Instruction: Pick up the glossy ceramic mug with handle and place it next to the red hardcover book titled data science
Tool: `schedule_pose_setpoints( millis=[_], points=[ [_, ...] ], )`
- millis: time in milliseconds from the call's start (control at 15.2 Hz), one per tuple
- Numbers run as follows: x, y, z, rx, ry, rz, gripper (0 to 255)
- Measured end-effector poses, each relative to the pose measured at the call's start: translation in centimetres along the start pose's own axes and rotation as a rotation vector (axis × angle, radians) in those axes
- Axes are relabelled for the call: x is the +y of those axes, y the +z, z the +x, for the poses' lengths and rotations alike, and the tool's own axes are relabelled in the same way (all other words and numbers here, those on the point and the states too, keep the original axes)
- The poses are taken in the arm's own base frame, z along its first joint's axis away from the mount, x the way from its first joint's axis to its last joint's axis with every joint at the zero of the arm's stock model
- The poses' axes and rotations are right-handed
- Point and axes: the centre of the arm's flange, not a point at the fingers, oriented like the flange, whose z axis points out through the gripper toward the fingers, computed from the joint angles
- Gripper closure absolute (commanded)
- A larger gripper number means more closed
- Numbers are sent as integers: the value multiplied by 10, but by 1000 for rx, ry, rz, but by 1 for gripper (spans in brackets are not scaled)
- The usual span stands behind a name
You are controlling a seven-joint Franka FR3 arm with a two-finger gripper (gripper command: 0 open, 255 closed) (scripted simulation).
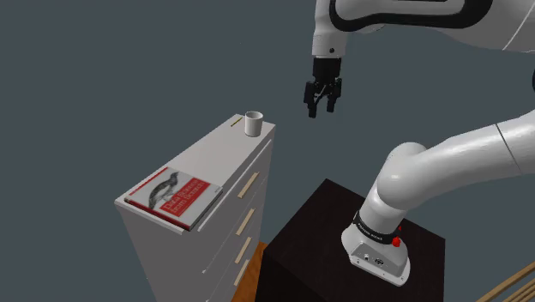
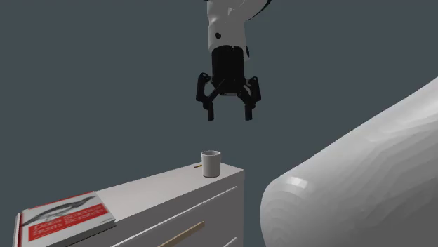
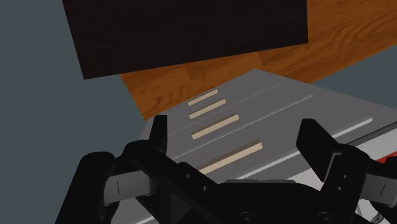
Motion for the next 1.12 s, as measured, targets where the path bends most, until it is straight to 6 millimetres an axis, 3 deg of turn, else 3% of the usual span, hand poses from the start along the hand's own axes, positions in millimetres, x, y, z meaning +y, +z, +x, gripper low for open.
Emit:
schedule_pose_setpoints(
  millis=[66, 264, 1122],
  points=[
    [0, 0, 0, 0, 0, 0, 0],
    [1, 8, 24, 5, 0, -6, 0],
    [9, 44, 182, 46, -3, -40, 0]
  ],
)
